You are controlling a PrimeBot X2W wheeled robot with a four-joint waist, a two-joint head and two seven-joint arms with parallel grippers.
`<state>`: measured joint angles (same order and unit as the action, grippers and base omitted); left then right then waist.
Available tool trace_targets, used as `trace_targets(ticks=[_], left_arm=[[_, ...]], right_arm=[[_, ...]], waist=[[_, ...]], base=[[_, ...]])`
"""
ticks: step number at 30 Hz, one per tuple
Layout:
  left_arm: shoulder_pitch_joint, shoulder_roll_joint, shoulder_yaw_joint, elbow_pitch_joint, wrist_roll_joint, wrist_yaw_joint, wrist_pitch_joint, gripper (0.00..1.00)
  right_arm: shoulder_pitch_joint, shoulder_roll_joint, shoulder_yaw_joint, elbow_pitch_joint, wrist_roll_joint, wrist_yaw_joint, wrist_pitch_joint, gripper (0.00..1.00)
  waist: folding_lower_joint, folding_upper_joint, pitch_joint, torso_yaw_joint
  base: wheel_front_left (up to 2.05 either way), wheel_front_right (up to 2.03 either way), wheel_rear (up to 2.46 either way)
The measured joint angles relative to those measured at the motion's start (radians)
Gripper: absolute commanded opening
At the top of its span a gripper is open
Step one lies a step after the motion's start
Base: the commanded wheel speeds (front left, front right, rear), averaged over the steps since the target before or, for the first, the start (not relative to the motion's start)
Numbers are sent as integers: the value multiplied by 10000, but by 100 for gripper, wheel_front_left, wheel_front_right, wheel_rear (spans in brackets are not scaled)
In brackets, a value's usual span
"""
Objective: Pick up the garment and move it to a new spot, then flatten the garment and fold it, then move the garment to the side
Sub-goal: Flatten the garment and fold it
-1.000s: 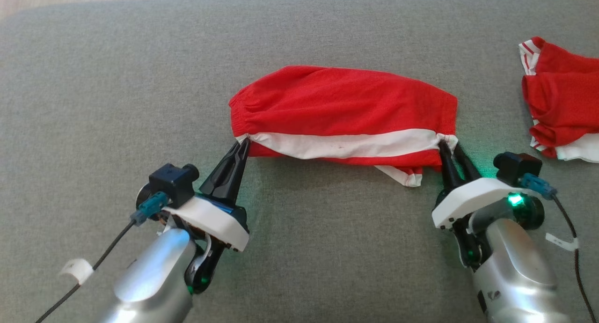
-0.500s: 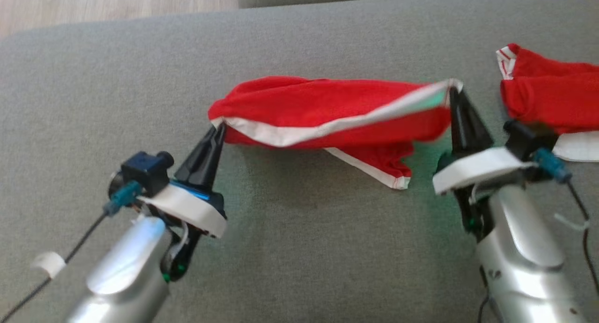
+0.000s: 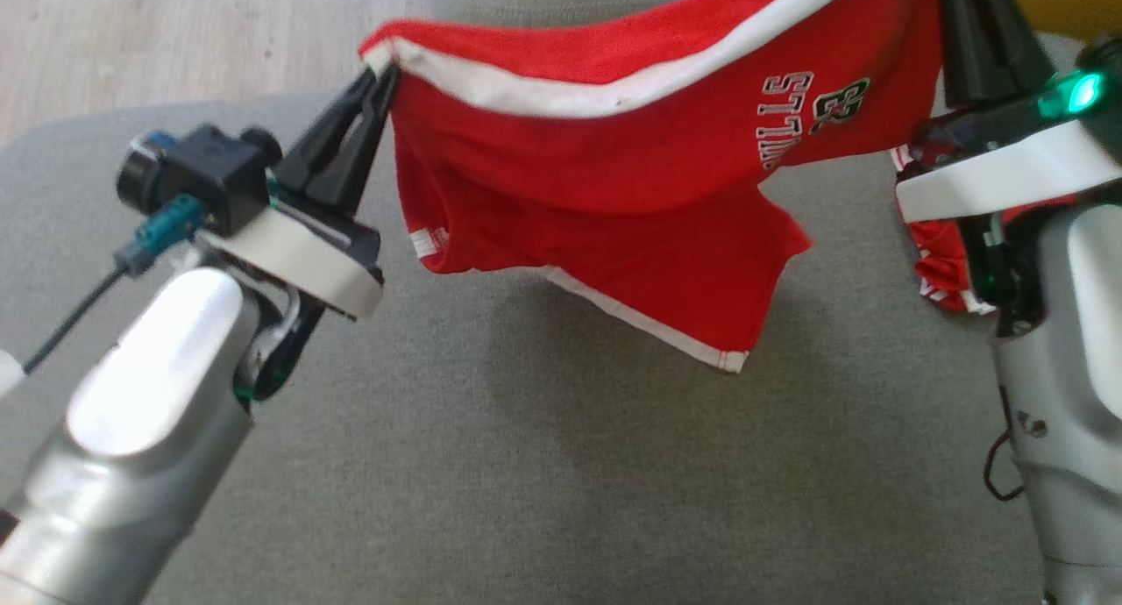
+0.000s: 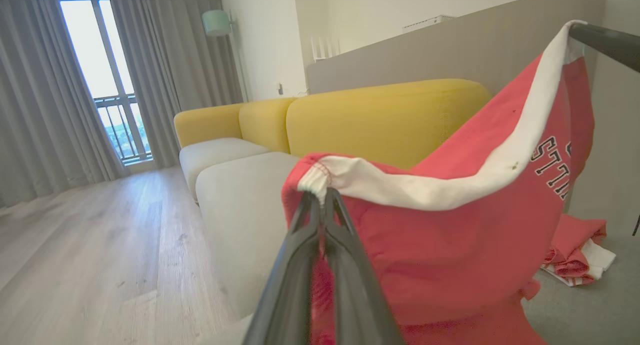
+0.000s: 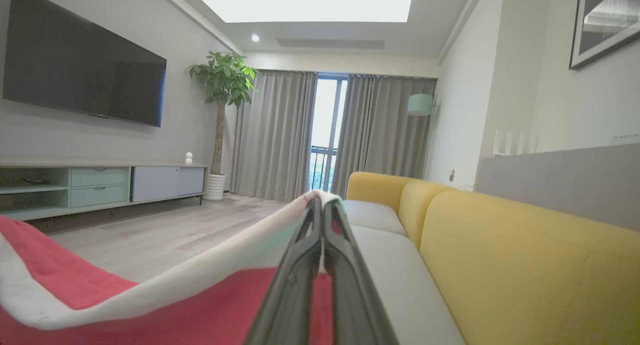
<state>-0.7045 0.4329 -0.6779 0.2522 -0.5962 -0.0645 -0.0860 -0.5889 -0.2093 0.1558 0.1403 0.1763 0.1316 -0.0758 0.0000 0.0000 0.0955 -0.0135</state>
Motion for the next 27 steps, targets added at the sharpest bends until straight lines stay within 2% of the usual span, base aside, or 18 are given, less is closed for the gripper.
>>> trace_targets(ticks=[10, 19, 23, 27], left_arm=[[-180, 468, 288, -1390, 146, 458, 364, 0], [572, 1170, 282, -2675, -130, 738, 1129, 0], [519, 1335, 278, -2773, -219, 702, 1632, 0], [-184, 1325, 211, -2324, -407, 194, 1990, 0]], right_arm=[[161, -155, -146, -1837, 86, 0, 466, 0], [1689, 63, -291, -2638, 54, 0, 1162, 0], [1422, -2, -291, -2686, 54, 0, 1394, 0], [170, -336, 6, -2142, 73, 0, 1622, 0]], waist=[[-1, 0, -638, -92], [-1, 0, -415, -49], [0, 0, 17, -36], [1, 0, 719, -42]], base=[[0, 0, 0], [0, 0, 0], [0, 0, 0], [0, 0, 0]])
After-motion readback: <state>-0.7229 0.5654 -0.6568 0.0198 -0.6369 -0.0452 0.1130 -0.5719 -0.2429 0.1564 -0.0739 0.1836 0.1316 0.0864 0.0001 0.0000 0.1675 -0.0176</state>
